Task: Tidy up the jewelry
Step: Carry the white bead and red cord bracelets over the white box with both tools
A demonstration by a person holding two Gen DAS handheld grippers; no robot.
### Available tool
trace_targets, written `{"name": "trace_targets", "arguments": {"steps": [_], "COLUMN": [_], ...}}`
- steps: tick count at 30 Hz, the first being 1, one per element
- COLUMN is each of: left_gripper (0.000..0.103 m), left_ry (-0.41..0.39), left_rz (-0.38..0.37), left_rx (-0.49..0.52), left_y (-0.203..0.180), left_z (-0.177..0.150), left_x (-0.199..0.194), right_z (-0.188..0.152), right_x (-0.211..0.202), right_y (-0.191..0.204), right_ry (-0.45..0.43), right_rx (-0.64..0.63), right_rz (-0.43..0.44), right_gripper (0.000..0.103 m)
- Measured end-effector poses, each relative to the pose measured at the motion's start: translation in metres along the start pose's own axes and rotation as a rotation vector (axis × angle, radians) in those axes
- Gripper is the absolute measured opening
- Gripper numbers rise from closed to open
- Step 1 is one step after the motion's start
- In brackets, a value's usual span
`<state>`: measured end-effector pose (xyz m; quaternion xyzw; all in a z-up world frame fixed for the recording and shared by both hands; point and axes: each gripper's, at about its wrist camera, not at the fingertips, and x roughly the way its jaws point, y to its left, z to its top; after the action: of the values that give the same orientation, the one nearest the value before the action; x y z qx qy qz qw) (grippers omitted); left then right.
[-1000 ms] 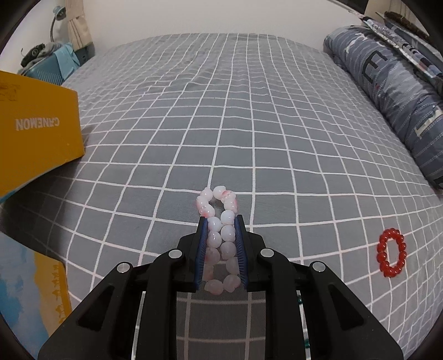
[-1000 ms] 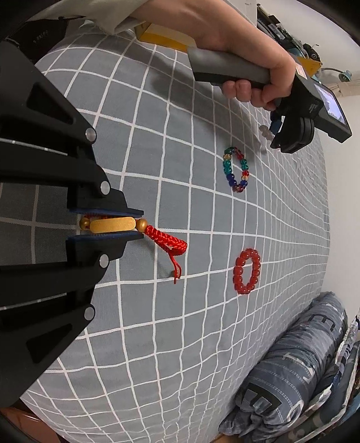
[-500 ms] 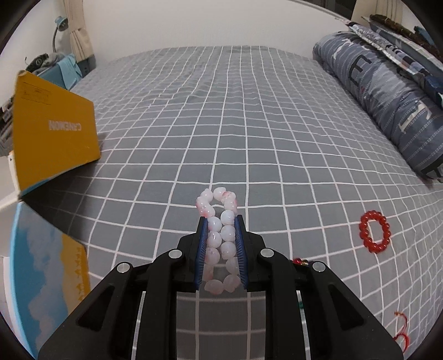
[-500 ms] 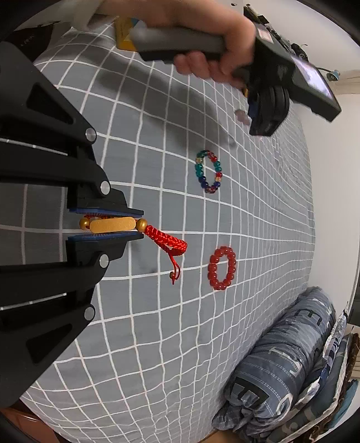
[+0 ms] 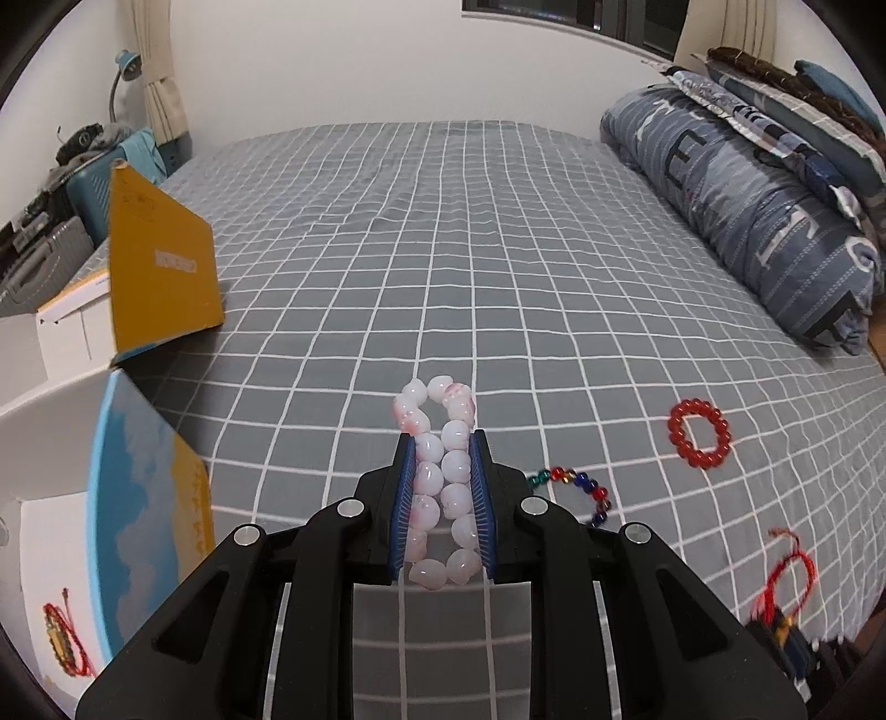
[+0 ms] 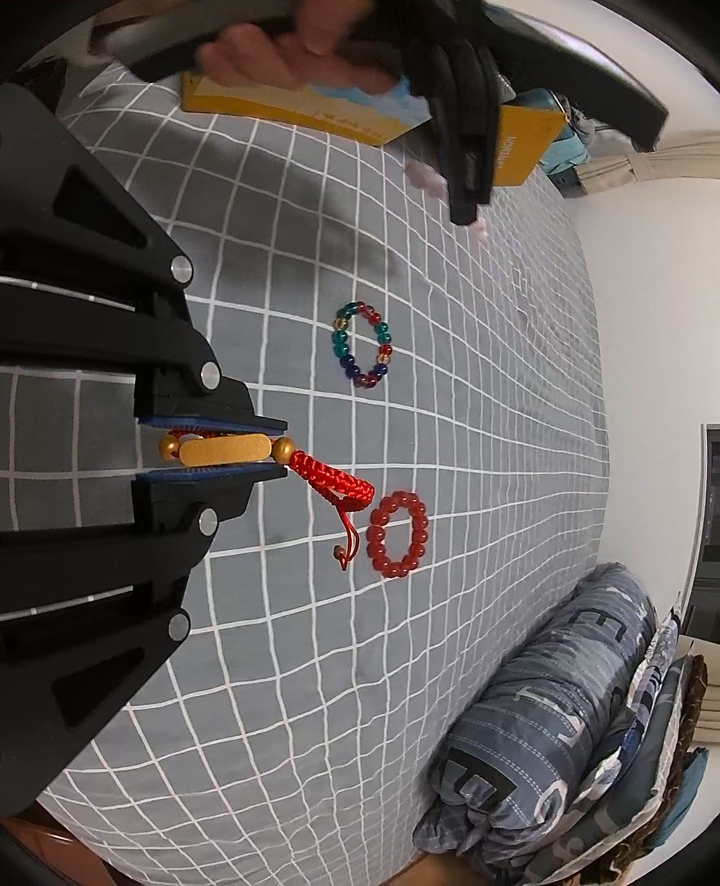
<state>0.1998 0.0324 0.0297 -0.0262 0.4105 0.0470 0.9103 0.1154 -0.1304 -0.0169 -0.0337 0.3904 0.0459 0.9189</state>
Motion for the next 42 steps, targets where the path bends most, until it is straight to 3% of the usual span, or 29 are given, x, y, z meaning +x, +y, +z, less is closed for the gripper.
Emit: {"name": "trace_targets", "arguments": {"steps": [19, 32, 42], "left_gripper": [0.019, 0.019, 0.019], "left_ry": [-0.062, -0.106, -0.109], "left_rz": [-0.012, 0.050, 0.113], "left_rx": [0.015, -0.025, -0.086], "left_y": [0.022, 0.074, 0.129], "left_z": [-0.033, -0.050, -0.061], "left_x": [-0.077, -0.123, -0.136], "right_z": [0.033, 0.055, 0.056], "right_x": [-0.013, -0.029, -0.033], "right_y": [0.020, 0.077, 0.133], "right_ry": [-0.020, -0.050, -0.064], "right_rx": [0.014, -0.032, -0.086], "right_rz": [-0.004, 0.049, 0.100], "right_gripper": [0.009, 0.009, 0.009]}}
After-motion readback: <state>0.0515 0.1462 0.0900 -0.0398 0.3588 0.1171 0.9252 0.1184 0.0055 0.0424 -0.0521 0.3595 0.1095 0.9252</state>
